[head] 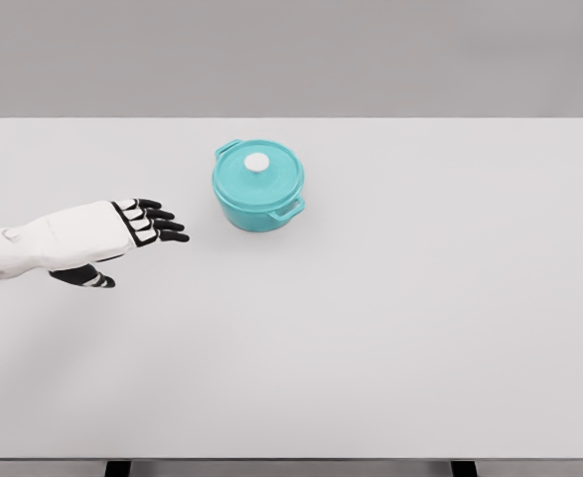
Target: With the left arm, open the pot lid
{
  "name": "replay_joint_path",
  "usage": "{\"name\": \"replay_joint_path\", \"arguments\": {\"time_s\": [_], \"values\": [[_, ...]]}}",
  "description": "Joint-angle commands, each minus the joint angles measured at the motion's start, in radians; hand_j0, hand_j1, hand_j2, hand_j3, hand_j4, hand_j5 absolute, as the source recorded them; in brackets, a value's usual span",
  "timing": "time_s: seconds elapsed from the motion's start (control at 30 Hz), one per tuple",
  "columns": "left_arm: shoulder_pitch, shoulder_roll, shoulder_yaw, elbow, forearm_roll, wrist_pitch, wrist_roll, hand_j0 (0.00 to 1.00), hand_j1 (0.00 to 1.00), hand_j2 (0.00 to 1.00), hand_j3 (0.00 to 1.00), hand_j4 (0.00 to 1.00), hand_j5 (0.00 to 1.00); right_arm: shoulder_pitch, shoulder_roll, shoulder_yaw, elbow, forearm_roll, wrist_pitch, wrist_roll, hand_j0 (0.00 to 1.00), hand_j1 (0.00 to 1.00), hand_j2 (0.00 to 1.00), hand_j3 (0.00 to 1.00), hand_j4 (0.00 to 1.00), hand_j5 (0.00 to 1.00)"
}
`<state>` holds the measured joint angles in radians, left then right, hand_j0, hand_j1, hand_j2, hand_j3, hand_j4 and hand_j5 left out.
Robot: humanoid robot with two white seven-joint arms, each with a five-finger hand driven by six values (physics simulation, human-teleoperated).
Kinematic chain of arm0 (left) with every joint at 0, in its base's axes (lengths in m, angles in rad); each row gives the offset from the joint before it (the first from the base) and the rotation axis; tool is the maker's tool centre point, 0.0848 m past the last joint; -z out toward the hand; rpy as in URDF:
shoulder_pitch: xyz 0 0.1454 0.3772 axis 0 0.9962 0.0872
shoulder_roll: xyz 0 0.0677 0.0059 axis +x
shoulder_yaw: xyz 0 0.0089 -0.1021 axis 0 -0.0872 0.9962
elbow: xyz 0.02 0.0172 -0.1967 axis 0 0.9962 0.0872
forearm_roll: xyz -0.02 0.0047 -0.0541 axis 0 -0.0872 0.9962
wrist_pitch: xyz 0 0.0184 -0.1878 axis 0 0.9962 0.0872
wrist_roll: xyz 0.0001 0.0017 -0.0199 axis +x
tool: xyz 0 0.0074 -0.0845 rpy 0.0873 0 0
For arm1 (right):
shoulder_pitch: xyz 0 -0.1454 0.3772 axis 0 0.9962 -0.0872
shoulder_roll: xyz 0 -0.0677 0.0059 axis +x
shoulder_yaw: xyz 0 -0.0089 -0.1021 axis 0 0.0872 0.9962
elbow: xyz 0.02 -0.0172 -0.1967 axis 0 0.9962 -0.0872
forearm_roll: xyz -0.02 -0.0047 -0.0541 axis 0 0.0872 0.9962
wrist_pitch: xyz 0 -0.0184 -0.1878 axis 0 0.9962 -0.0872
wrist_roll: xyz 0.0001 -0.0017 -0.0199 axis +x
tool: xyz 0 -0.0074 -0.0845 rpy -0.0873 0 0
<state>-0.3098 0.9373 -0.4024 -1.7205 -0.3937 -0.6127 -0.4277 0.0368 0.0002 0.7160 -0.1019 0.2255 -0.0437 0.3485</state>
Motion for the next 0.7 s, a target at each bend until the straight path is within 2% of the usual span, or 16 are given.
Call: {"name": "replay_joint_path", "arguments": {"time_s": [0.0,0.1,0.2,0.23,0.3,0.33,0.37,0.4,0.43,0.47,0.5,0.6,0.67], "values": [[0.0,0.0,0.0,-0.001,0.006,0.002,-0.003,1.0,1.0,1.0,1.0,1.0,1.0,0.0,0.0,0.023,-0.001,0.021,0.001,0.0,1.0,1.0,1.0,1.0,1.0,1.0],[-0.002,0.003,0.0,-0.001,0.006,0.002,-0.005,1.0,1.0,1.0,1.0,1.0,1.0,0.002,0.0,0.031,0.01,0.012,0.005,0.001,1.0,1.0,1.0,1.0,1.0,1.0],[-0.017,-0.005,0.0,-0.001,0.006,0.002,-0.062,1.0,1.0,1.0,1.0,1.0,1.0,0.002,0.0,0.03,0.01,0.011,0.005,0.001,1.0,1.0,1.0,1.0,1.0,1.0],[-0.031,-0.021,-0.001,-0.001,0.006,0.002,-0.077,1.0,1.0,1.0,1.0,1.0,1.0,0.002,0.0,0.03,0.01,0.011,0.005,0.001,1.0,1.0,1.0,1.0,1.0,1.0],[-0.069,-0.038,-0.012,-0.007,0.007,0.002,-0.167,1.0,1.0,1.0,1.0,1.0,1.0,0.002,0.0,0.031,0.01,0.011,0.005,0.001,1.0,1.0,1.0,1.0,1.0,1.0],[-0.103,-0.058,-0.016,-0.004,0.006,0.002,-0.183,1.0,1.0,1.0,1.0,1.0,1.0,0.002,0.0,0.031,0.01,0.011,0.005,0.001,1.0,1.0,1.0,1.0,1.0,1.0],[-0.161,-0.09,-0.05,0.01,0.007,0.002,-0.183,1.0,1.0,1.0,1.0,1.0,1.0,0.002,0.0,0.031,0.01,0.011,0.005,0.001,1.0,1.0,1.0,1.0,1.0,1.0],[-0.231,-0.094,-0.119,0.025,0.009,0.002,-0.183,1.0,1.0,1.0,1.0,1.0,1.0,0.002,0.0,0.03,0.01,0.011,0.005,0.001,1.0,1.0,1.0,1.0,1.0,1.0],[-0.353,-0.106,-0.246,0.068,0.015,0.002,-0.183,1.0,1.0,1.0,1.0,1.0,1.0,0.002,0.0,0.03,0.01,0.011,0.005,0.001,1.0,1.0,1.0,1.0,1.0,1.0],[-0.475,-0.12,-0.376,0.143,0.015,0.002,-0.183,1.0,1.0,1.0,1.0,1.0,1.0,0.002,0.0,0.031,0.01,0.011,0.005,0.001,1.0,1.0,1.0,1.0,1.0,1.0],[-0.541,-0.14,-0.438,0.194,0.012,0.002,-0.183,1.0,1.0,1.0,1.0,1.0,1.0,0.002,0.0,0.031,0.01,0.011,0.005,0.001,1.0,1.0,1.0,1.0,1.0,1.0],[-0.624,-0.158,-0.455,0.262,0.015,0.002,-0.183,1.0,1.0,1.0,1.0,1.0,1.0,0.002,0.0,0.031,0.01,0.011,0.005,0.001,1.0,1.0,1.0,1.0,1.0,1.0],[-0.707,-0.281,-0.48,0.363,0.01,0.002,-0.183,1.0,1.0,1.0,1.0,1.0,1.0,0.002,0.0,0.03,0.01,0.011,0.005,0.001,1.0,1.0,1.0,1.0,1.0,1.0]]}}
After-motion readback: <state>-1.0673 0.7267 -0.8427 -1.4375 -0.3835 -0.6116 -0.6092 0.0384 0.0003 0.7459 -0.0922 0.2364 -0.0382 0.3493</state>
